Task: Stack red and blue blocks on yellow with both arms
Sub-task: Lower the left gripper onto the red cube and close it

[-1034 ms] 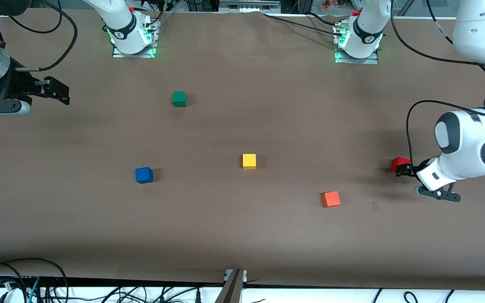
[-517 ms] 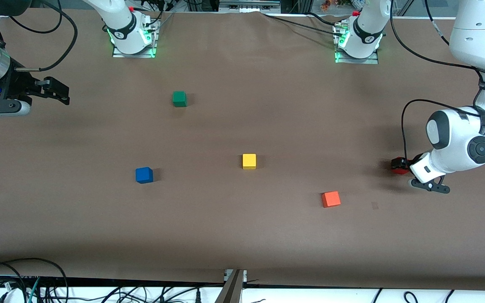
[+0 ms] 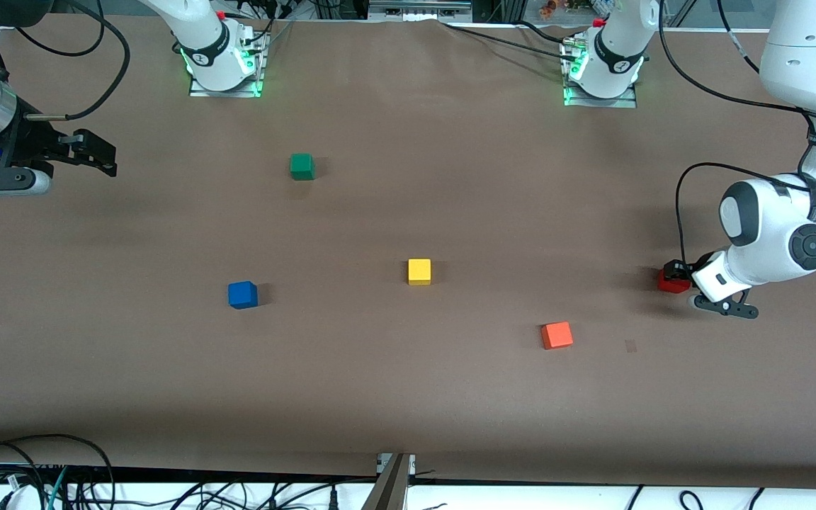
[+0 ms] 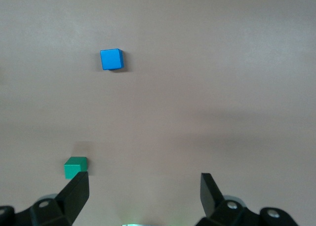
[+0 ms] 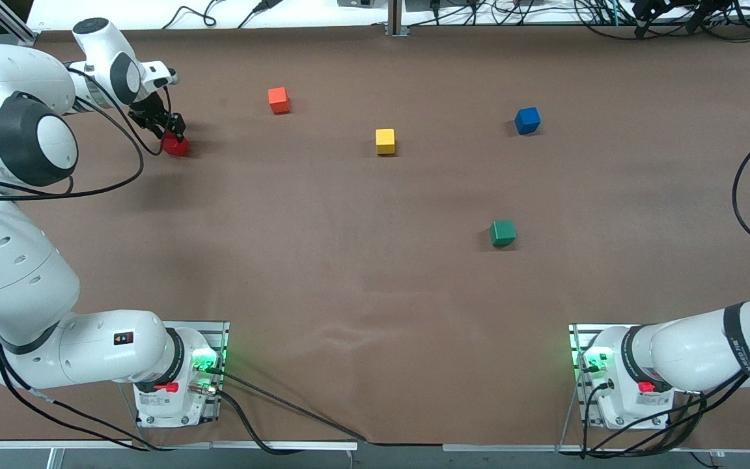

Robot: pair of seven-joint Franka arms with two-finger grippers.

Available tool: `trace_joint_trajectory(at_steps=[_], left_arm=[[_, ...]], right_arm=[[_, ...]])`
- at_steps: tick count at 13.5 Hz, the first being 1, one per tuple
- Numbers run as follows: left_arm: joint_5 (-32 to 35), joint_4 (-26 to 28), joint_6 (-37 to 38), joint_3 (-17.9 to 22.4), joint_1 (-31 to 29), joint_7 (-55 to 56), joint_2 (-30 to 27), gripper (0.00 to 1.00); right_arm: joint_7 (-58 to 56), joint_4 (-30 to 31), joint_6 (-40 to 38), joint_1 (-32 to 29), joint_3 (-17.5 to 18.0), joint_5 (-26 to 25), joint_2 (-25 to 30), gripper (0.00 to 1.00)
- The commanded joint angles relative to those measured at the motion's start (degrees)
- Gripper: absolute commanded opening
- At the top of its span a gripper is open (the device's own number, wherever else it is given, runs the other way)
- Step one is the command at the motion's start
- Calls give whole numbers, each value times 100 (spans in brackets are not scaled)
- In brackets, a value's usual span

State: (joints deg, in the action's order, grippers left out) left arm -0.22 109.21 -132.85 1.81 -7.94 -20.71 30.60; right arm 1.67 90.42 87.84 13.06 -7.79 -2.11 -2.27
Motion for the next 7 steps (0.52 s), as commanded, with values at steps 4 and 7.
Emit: trace_joint_trajectory(at_steps=[4, 7], left_arm=[[49, -241, 521, -276, 47, 48, -396, 0], [31, -1048, 1215, -995, 73, 784, -458, 0]], right_arm=[[-79, -50, 14, -40, -12, 79, -1, 100], [-123, -50, 67, -40, -12, 132, -54, 100]])
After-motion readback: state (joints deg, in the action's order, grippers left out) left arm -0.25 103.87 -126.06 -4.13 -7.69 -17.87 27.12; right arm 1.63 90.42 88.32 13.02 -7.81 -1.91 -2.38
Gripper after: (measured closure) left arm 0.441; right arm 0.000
